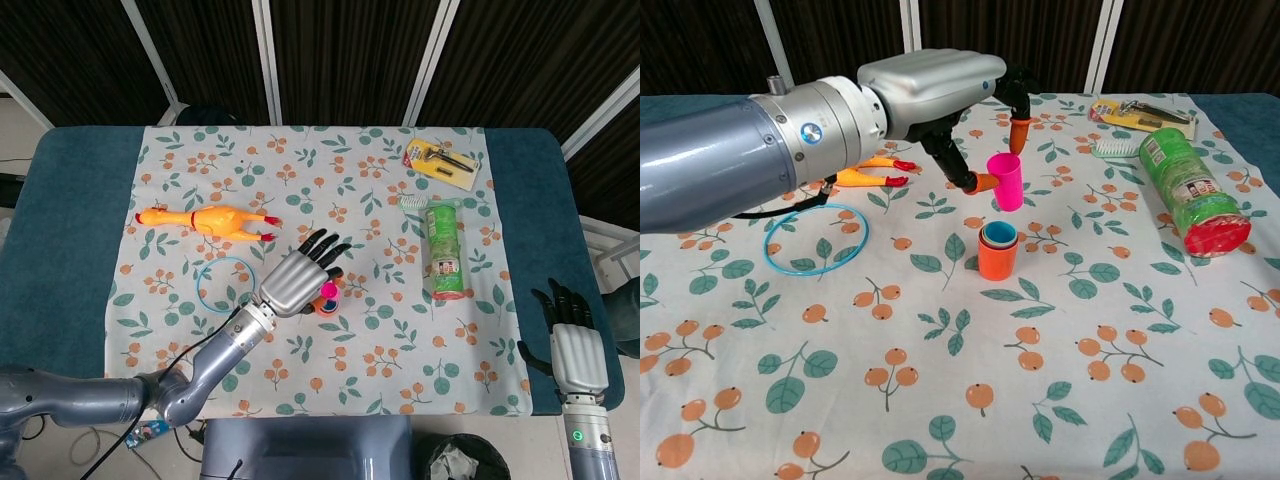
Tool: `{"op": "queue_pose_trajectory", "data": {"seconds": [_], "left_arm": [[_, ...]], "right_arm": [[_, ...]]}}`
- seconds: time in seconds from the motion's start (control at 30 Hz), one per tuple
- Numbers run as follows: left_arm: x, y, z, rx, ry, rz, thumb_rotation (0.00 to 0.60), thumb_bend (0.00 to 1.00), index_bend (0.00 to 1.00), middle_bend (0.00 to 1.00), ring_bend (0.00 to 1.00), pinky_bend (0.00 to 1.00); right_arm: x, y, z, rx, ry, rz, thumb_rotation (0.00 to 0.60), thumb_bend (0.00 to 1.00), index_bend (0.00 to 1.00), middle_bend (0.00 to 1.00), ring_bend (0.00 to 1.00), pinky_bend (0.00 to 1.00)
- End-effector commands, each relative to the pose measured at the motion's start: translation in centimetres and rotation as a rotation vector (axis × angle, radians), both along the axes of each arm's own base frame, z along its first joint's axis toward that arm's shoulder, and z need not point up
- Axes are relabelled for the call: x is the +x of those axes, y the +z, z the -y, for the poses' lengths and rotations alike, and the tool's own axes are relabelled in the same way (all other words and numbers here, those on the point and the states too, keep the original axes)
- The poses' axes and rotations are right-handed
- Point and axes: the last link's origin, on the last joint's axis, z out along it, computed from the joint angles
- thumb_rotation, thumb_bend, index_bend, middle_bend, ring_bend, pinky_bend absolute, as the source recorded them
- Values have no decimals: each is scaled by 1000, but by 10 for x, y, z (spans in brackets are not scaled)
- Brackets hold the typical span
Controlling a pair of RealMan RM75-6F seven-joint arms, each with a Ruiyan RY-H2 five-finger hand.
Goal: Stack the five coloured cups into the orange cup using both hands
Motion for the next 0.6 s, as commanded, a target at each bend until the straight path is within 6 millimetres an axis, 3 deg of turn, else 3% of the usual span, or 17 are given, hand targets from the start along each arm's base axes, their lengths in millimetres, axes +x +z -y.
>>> {"op": "queue_pose_trajectory", "data": {"seconds": [0.03, 0.6], "left_arm": [[-1, -4, 0, -10, 6, -9, 600, 304, 495, 97, 0, 0], [-6, -18, 3, -15, -3, -50, 600, 304, 500, 97, 0, 0]], "right_arm": [[0, 0, 0, 1, -1, -1, 600, 336, 160, 0, 0, 77], [1, 0, 0, 0, -1, -2, 600, 336, 160, 0, 0, 77]]}}
